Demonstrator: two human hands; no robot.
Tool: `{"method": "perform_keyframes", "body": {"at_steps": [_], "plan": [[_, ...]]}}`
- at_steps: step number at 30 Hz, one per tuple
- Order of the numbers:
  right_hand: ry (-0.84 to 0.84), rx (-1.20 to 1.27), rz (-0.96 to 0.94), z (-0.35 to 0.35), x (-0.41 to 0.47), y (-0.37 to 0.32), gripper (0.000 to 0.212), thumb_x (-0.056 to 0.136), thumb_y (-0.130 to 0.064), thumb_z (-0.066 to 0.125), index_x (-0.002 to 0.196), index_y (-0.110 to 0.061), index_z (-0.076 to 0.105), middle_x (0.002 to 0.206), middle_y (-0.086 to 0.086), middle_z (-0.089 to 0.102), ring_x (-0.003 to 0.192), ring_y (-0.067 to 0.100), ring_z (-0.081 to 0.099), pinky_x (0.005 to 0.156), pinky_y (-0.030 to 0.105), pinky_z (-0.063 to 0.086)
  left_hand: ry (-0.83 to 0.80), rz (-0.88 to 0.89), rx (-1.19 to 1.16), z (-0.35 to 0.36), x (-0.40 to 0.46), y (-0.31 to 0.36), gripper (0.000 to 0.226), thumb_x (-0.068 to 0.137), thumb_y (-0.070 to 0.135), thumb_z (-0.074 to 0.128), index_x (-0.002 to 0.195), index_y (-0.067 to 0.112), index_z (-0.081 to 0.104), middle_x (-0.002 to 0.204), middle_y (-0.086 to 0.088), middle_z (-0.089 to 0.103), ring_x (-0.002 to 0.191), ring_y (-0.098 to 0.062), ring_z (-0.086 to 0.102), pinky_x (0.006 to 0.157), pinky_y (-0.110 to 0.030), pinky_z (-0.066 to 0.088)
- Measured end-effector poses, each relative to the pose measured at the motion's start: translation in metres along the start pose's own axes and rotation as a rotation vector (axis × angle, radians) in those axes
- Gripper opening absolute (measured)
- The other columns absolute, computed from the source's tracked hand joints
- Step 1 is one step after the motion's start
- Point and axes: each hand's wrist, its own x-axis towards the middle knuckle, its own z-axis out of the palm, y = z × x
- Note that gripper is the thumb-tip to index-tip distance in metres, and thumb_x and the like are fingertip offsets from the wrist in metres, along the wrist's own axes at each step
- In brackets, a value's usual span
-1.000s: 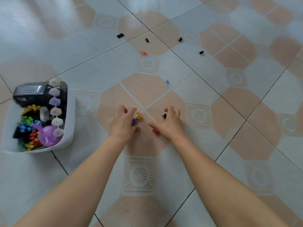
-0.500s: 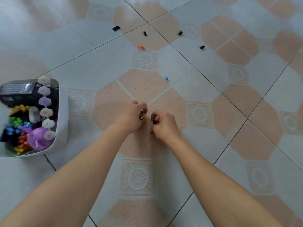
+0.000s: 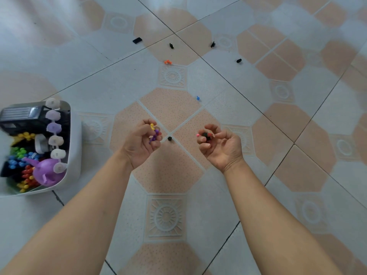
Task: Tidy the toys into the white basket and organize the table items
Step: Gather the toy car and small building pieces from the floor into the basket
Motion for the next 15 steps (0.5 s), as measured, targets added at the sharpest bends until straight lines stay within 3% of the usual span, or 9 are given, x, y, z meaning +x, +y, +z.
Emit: {"method": "perform_keyframes", "body": {"at_steps": [3, 5, 7, 11, 15], "plan": [[0.017, -0.168, -0.001, 0.007, 0.004, -0.005, 0.012, 0.071, -0.010, 0.045, 0.073, -0.006, 0.056, 0.072, 0.011, 0.055, 0.058, 0.019, 0.047, 0.042, 0.021, 0.037, -0.127, -0.058, -0.129, 0.001, -0.002, 0.004, 0.023, 0.055, 0.006, 0.047, 0.077, 0.011, 0.052, 0.069, -0.003, 0.042, 0.057, -0.014, 0.037, 0.038, -0.017, 0.031], [0.142, -0.440, -0.064, 0.007, 0.012, -0.006, 0.016, 0.084, -0.014, 0.056, 0.068, -0.011, 0.052, 0.068, 0.007, 0.051, 0.053, 0.014, 0.045, 0.040, 0.021, 0.035, -0.100, -0.070, -0.060, 0.003, 0.001, 0.004, 0.016, 0.062, 0.015, 0.063, 0.073, 0.012, 0.052, 0.067, -0.001, 0.042, 0.052, -0.011, 0.037, 0.034, -0.016, 0.029], [0.281, -0.809, -0.206, 0.005, 0.023, -0.004, 0.025, 0.085, -0.015, 0.068, 0.067, -0.014, 0.050, 0.066, 0.006, 0.053, 0.051, 0.011, 0.045, 0.041, 0.021, 0.038, 0.043, -0.038, 0.233, 0.009, 0.006, 0.001, 0.024, 0.078, 0.025, 0.070, 0.069, 0.014, 0.051, 0.065, 0.001, 0.043, 0.048, -0.008, 0.037, 0.033, -0.015, 0.028], [0.426, -1.348, -0.380, 0.003, 0.040, 0.001, 0.025, 0.074, -0.015, 0.079, 0.068, -0.015, 0.055, 0.072, 0.002, 0.061, 0.063, 0.015, 0.056, 0.056, 0.030, 0.050, 0.306, 0.197, 0.986, 0.023, 0.020, -0.016, 0.021, 0.073, 0.025, 0.079, 0.071, 0.011, 0.063, 0.057, 0.004, 0.053, 0.047, -0.009, 0.044, 0.042, -0.020, 0.036], [0.449, -1.646, -0.364, 0.003, 0.052, 0.002, 0.026, 0.071, -0.019, 0.082, 0.080, -0.013, 0.058, 0.089, 0.004, 0.063, 0.080, 0.018, 0.058, 0.066, 0.025, 0.042, 0.300, 0.323, 1.475, 0.028, 0.033, -0.026, 0.017, 0.077, 0.020, 0.074, 0.090, 0.014, 0.065, 0.081, 0.000, 0.051, 0.071, -0.017, 0.049, 0.061, -0.026, 0.034]]}}
